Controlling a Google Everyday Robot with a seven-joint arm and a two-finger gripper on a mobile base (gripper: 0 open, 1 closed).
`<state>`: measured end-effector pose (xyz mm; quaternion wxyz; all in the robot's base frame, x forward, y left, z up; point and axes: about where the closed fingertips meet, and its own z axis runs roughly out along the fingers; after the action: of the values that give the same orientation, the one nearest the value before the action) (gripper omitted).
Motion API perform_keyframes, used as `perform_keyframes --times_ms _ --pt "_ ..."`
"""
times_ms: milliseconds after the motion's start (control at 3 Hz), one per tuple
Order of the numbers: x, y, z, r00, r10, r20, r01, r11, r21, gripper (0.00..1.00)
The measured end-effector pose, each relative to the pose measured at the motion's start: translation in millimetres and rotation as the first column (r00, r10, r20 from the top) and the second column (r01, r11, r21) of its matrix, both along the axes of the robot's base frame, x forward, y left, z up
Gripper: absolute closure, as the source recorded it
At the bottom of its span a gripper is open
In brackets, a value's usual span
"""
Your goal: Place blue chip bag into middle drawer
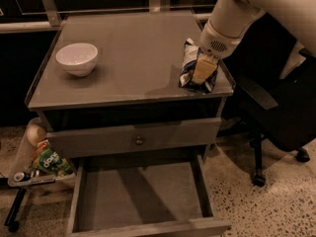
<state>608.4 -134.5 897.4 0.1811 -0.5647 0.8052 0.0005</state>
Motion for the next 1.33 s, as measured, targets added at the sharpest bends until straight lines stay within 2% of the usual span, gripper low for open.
perform_keyframes --times_ms 333,667,1000,1333 --pt "-36.1 0.7 3.1 0.9999 -0.005 -0.015 0.005 1.0 0.013 1.0" --pt "-98.2 2.5 -9.3 0.9961 -0.049 -0.073 0.052 0.998 0.043 1.0" --pt "-143.3 6.5 -47.8 0.9781 -0.089 -0.188 0.107 0.99 0.09 1.0" --pt "-150.6 7.1 -56.0 0.9733 -0.09 -0.211 0.111 0.99 0.091 1.0"
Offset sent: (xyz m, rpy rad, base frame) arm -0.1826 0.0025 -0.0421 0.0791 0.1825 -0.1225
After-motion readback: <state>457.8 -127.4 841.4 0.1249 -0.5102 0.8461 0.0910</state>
